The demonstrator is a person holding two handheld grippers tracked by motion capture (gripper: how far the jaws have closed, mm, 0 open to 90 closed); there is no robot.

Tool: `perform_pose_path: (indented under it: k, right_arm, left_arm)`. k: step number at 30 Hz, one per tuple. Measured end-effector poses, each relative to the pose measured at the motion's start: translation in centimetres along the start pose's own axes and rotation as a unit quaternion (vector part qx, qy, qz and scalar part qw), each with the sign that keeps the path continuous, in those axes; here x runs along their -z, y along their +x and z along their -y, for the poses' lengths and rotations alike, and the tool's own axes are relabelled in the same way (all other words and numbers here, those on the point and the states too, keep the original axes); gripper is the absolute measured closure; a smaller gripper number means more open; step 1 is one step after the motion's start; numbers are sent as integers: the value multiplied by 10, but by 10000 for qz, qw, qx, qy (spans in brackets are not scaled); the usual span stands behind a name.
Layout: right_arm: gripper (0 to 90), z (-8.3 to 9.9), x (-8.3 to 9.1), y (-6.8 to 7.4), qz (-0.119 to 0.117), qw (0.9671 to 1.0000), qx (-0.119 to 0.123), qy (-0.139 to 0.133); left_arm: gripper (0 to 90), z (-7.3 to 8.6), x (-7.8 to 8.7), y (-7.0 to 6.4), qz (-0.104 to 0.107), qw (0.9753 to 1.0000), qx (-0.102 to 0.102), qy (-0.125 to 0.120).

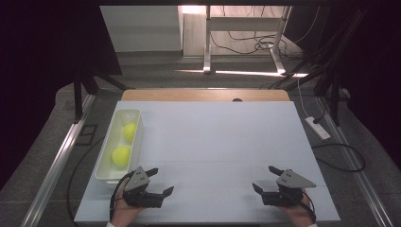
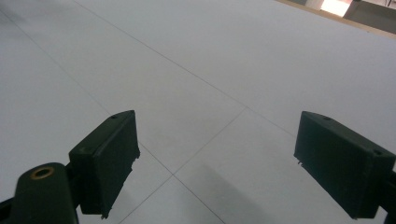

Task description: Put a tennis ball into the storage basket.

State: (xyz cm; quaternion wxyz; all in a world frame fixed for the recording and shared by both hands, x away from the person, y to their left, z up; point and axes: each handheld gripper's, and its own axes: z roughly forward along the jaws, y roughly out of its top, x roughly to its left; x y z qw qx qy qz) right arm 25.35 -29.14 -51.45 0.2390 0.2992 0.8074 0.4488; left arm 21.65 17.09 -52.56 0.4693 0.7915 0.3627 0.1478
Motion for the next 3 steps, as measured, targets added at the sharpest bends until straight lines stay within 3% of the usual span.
perform_pose_path:
  k: [3]
  right_arm:
    - [133, 0, 0, 0, 2, 10000, 2, 4]
  left_arm:
    - [118, 0, 0, 0, 0, 10000, 18, -12]
